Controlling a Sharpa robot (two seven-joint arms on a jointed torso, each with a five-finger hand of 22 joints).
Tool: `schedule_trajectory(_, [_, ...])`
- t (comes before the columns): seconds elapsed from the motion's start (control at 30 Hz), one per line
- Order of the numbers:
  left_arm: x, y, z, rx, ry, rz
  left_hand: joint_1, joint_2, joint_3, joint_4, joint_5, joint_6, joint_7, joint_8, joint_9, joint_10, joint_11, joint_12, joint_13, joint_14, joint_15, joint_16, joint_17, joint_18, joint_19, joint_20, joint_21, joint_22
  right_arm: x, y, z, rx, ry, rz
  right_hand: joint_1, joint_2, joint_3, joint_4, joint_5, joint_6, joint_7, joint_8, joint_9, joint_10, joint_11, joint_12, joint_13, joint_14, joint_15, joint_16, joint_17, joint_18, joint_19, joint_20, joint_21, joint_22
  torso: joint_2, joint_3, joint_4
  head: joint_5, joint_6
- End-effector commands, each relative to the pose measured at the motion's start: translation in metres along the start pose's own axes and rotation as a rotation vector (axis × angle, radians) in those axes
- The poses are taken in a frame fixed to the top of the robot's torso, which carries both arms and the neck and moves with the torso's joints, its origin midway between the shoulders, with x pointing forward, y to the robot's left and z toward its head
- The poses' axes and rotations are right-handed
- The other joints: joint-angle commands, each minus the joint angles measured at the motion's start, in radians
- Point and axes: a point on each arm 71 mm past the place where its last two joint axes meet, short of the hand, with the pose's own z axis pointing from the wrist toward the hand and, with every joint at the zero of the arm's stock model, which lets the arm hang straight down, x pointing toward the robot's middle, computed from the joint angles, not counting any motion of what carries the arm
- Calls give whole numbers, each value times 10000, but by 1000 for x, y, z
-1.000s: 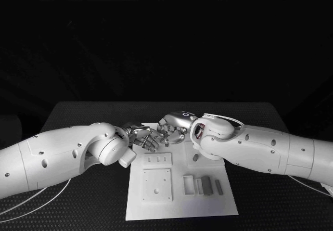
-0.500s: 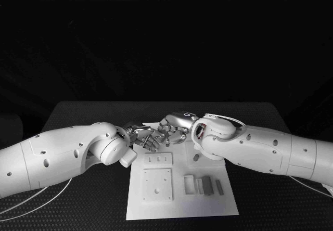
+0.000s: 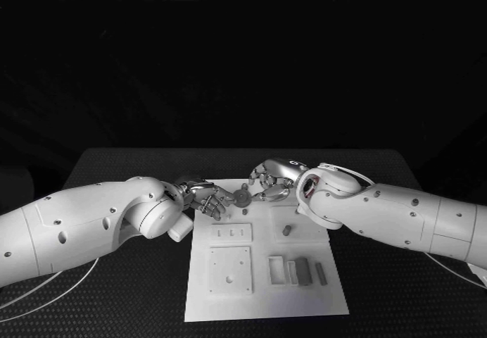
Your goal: Assemble the parts on the task board
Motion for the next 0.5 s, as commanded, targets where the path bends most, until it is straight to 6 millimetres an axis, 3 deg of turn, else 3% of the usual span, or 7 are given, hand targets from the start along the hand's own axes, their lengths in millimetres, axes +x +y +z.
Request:
schedule_trajectory(0.03, [1, 0, 0, -89, 374, 764, 11, 108, 49, 4, 37, 221, -170, 20, 31, 34, -30, 62, 17, -70, -16, 61, 4, -148, -44, 18, 59, 17, -11, -15, -3, 140, -1029, 1396, 59, -103, -3, 83, -5, -139, 66, -84, -33, -138, 14, -97, -77, -134, 16, -89, -35, 48, -127, 38, -106, 88, 0, 0, 13, 11, -20])
schedule_trajectory(0.27, [-5, 4, 4, -544, 245, 2512, -6, 116, 37, 7, 35, 210, -172, 29, 93, 10, -34, 102, 71, -96, -15, 102, 10, -146, -53, 14, 110, 124, -40, -46, -1, 732, -2133, 2608, 134, -22, -25, 126, -4, -116, 72, -54, -39, -163, 22, -90, -121, -166, 26, -93, -52, 66, -165, 81, -124, 103, 7, 36, 3, 57, -43])
schedule_trajectory(0.43, [-2, 1, 8, -964, 38, 3694, -40, 129, 1, 6, 33, 195, -173, 38, 177, -13, -41, 155, 140, -112, -22, 164, 19, -140, -91, 5, 186, 292, -67, -58, 4, 859, -2817, 2993, 172, 51, -53, 119, -4, -110, 72, -41, -44, -171, 20, -79, -144, -176, 25, -91, -61, 80, -183, 103, -131, 113, 2, 23, 17, 38, -88])
schedule_trajectory(0.5, [1, -1, 10, -1061, -71, 3996, -48, 124, -9, 10, 34, 199, -177, 43, 203, -14, -45, 173, 161, -110, -26, 186, 22, -139, -102, 1, 209, 342, -78, -61, 6, 800, -3105, 3083, 181, 80, -69, 115, -4, -112, 72, -38, -48, -176, 21, -76, -153, -183, 25, -92, -65, 84, -191, 113, -134, 117, 5, 38, 30, 51, -117])
